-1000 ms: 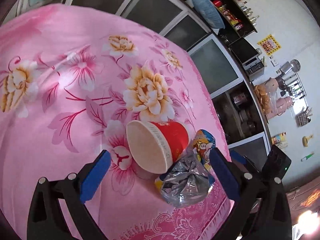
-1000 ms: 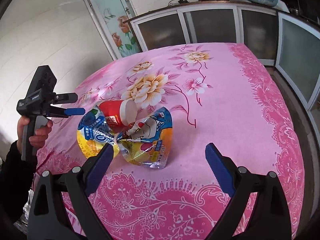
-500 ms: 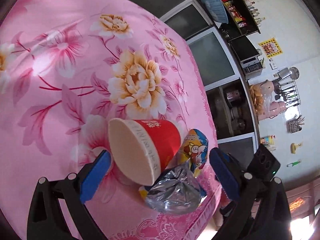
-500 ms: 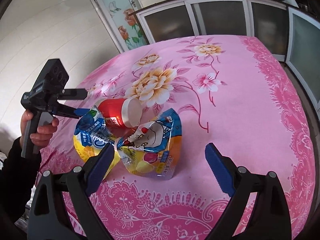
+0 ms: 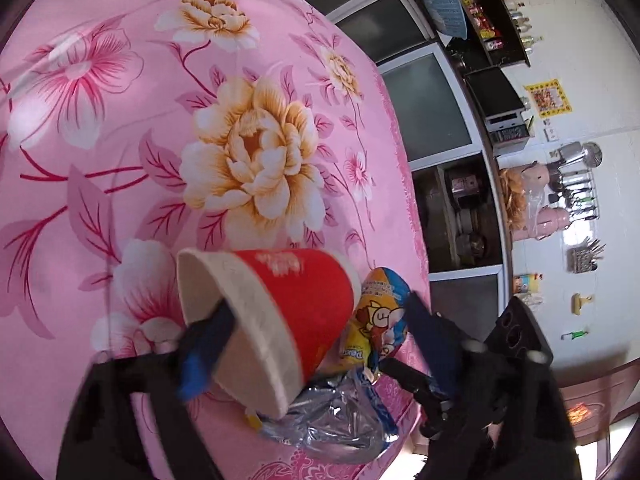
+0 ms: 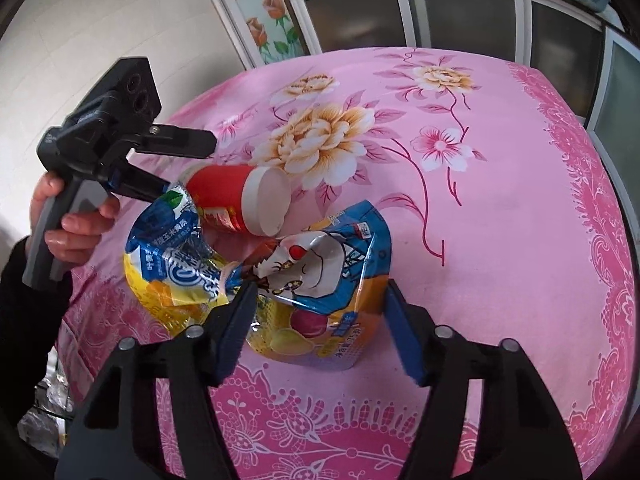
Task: Collect trash
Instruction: 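Grasp the red paper cup with the left tool while the right tool grips the snack wrappers, then carry the red cup and snack wrappers with both tools over the yellow-rimmed bin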
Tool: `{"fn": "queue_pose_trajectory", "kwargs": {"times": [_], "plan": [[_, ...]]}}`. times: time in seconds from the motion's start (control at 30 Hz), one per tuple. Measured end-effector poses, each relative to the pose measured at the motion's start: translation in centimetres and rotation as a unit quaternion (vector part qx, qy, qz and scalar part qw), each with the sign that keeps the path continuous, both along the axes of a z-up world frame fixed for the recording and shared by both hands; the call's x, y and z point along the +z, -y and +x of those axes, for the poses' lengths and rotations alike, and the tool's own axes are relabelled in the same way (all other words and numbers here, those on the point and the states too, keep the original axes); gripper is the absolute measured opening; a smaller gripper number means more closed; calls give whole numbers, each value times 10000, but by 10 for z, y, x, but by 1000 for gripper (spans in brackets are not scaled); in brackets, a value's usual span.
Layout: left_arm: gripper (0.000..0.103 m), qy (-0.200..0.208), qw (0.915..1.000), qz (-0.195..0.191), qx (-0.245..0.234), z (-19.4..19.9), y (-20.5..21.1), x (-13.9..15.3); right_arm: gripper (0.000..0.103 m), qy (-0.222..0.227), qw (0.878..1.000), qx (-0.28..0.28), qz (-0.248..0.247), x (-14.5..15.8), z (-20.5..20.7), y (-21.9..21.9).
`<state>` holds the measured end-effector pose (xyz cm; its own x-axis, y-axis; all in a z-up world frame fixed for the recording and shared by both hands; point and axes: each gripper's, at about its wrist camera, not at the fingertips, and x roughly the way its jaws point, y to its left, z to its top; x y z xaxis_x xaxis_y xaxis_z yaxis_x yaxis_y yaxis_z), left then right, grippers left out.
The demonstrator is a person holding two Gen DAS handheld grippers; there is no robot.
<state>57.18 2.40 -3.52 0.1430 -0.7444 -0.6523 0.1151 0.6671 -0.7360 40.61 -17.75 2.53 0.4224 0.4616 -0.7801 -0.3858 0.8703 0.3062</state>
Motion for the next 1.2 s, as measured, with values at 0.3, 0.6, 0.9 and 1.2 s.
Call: {"fn": "queue_pose_trajectory", "kwargs": {"times": [0.3, 0.6, 0.9, 1.2], "plan": [[3, -26, 9997, -253, 40, 7, 4, -1, 28, 172, 9998, 122, -50, 7, -5, -6], [1, 189, 9966, -795, 137, 4, -4, 18, 25, 479, 9986, 231, 37, 33, -26, 0], [1, 609, 9935, -937, 240, -25, -24, 58, 25, 823, 9963, -197, 149, 73, -89, 42], [1, 1075, 9914, -744, 73, -86, -23, 97, 25, 1165, 9872, -1068, 200, 109, -177, 118]]}}
